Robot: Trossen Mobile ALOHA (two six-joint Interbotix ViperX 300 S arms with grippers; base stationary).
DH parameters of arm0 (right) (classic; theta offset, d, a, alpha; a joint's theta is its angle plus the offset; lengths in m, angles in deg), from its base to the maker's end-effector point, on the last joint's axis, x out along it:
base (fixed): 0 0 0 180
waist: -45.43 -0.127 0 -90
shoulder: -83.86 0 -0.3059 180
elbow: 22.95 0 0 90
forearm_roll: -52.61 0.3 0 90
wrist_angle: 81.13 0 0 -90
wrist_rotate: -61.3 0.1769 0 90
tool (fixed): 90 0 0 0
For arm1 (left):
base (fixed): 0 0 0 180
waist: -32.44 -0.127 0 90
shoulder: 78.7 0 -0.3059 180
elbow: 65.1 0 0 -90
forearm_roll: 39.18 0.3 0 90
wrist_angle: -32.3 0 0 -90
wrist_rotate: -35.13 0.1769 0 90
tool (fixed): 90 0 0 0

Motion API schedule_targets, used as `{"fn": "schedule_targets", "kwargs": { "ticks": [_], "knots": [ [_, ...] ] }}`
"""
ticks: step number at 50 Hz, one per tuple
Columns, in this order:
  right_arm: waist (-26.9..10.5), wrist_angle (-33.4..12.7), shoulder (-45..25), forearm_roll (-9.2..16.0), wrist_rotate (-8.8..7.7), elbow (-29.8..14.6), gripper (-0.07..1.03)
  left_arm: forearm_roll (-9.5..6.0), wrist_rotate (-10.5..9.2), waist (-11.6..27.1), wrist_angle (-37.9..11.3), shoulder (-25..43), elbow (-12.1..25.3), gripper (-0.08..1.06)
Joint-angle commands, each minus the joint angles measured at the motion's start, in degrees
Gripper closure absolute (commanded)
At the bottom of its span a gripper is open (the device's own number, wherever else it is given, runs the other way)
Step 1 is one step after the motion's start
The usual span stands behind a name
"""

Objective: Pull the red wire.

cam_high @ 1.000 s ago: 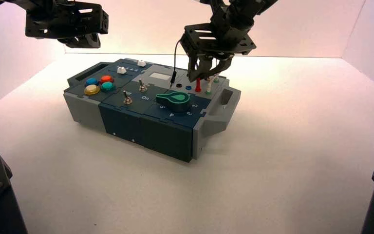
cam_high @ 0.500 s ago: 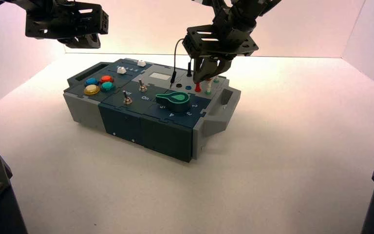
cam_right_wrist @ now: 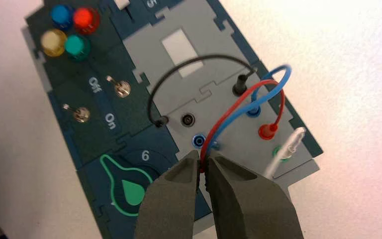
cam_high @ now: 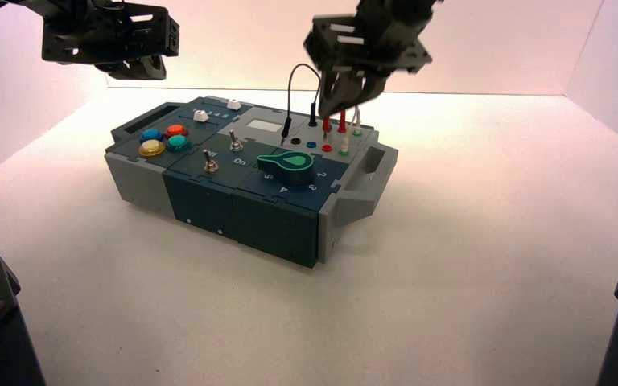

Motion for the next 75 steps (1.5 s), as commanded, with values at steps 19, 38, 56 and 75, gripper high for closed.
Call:
{"fn": "schedule_targets", "kwargs": {
  "ticks": [19,38,56,75],
  "knots": [
    [0.18,-1.76,4.75,0.09,-0.18,-0.44,0.89,0.09,0.00,0.26,0.26,-0.97,1.23,1.01],
    [0.18,-4.04,10.63,0.09,-0.18,-0.09,0.64,0.09,0.00,0.26,0.26,-1.05,1.23,1.01],
    [6.94,-1.93,21.88,0.00,-0.18,3.69,0.64,0.09,0.00,0.26,0.26,-1.05,1.23,1.01],
    [20.21,0.26,29.79,-0.18,-0.79,12.13,0.64,0.09,0.09,0.26,0.18,-1.23,1.23,1.01]
  ]
}}
